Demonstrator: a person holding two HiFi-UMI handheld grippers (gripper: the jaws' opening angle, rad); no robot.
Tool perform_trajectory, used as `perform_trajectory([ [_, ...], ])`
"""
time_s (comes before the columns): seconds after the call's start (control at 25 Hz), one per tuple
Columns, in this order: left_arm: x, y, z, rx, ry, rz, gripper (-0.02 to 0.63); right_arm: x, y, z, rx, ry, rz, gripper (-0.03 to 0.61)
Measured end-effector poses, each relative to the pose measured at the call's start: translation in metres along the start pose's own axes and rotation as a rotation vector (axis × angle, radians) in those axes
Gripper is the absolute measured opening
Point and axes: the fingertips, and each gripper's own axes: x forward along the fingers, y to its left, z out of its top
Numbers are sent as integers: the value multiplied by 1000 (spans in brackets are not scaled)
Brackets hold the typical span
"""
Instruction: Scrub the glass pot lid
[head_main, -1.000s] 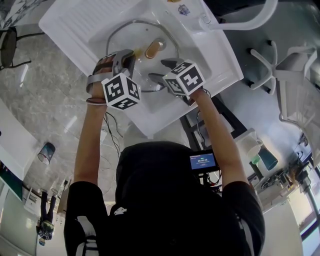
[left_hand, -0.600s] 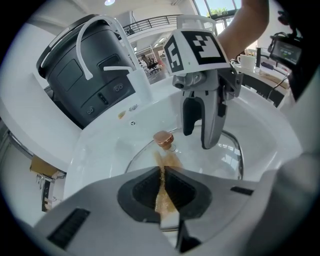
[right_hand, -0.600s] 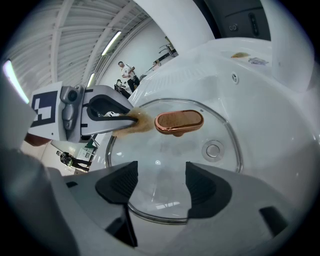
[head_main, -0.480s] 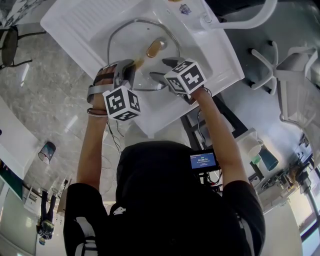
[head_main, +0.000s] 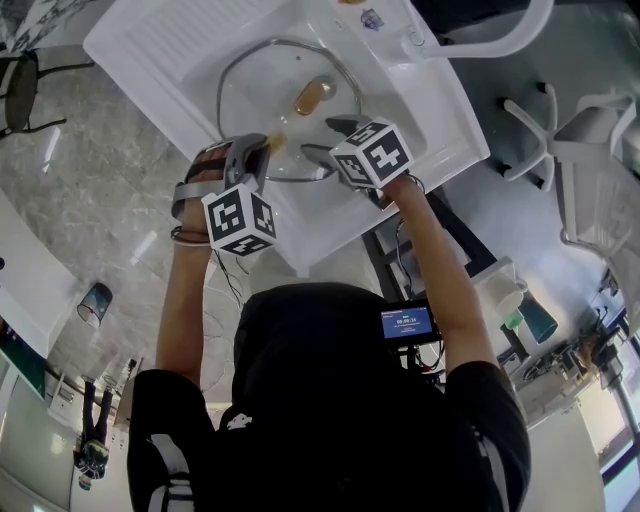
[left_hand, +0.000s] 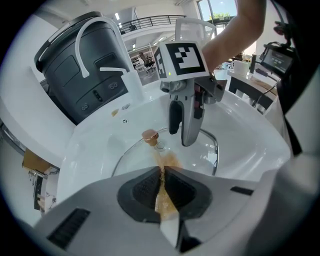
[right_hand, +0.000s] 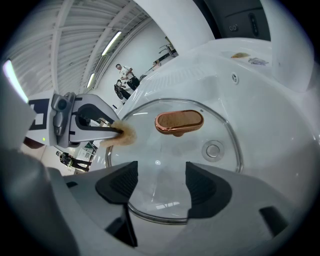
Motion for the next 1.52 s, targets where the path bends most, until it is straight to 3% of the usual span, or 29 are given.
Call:
perform_trajectory([
  [0.24,-3,-4,-2,-44,-9,-42,18,0,0,-1,0,-3,0,290],
  [0.48,-1,-2,-2,-35,1,-54,18,0,0,0,-2,-5,0,290],
  [1.2,19,26,5,-63,-20,-11,18,0,0,0,-4,-7,1,290],
  [1.52,32,47,7,-86,13,19,18,-1,0,1,-4,-9,6,287],
])
